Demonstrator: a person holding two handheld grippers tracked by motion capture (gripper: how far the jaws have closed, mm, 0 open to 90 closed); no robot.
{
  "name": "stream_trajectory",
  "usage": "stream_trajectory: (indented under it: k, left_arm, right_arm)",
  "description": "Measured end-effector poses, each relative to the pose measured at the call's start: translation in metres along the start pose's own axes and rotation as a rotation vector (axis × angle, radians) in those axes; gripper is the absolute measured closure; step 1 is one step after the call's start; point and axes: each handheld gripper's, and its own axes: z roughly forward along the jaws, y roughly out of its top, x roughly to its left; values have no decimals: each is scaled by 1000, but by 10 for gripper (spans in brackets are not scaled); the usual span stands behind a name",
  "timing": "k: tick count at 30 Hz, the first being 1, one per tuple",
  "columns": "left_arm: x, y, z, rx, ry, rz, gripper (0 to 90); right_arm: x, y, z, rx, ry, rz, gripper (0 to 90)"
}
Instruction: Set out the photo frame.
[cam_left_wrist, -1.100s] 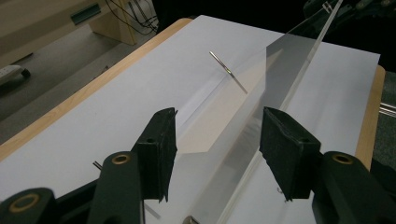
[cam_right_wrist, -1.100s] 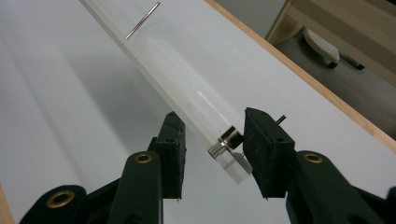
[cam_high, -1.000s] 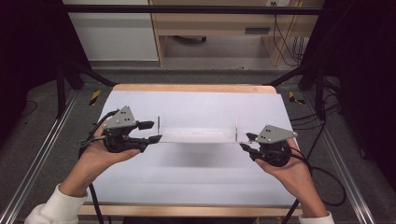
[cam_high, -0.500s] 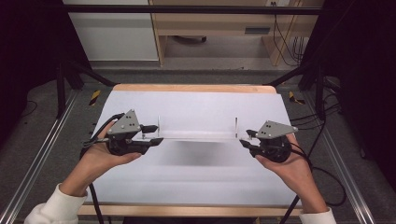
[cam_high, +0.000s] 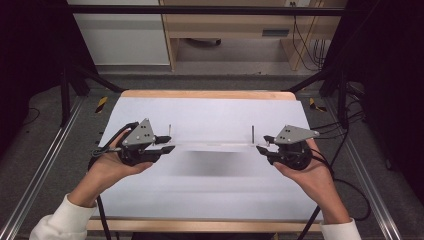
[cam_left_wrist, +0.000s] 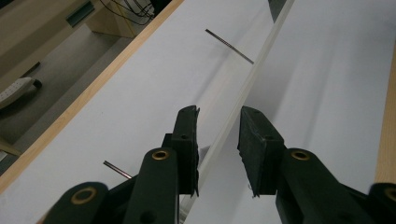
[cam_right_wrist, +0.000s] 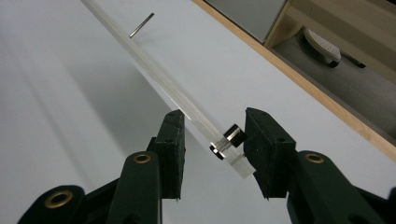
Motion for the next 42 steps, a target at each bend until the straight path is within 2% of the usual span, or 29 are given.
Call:
stream_trajectory:
  k: [5,18,23,24,42]
  left_arm:
    - [2,0,1,-13,11,11,682]
    - [22,8,3,-38,9,-4,668]
    - [28,9,3,-49,13,3,662]
    - [28,10,4,-58,13,-12,660]
    - [64,25,13,-70,-1,-26,656]
  right_arm:
    - [-3,1,1,0,-1,2,588]
    - [-11,9,4,-17,-11,20,594]
    - [-13,12,5,-18,-11,23,597]
    - [-15,13,6,-19,-13,24,596]
    - [-40,29,19,-43,-26,46,585]
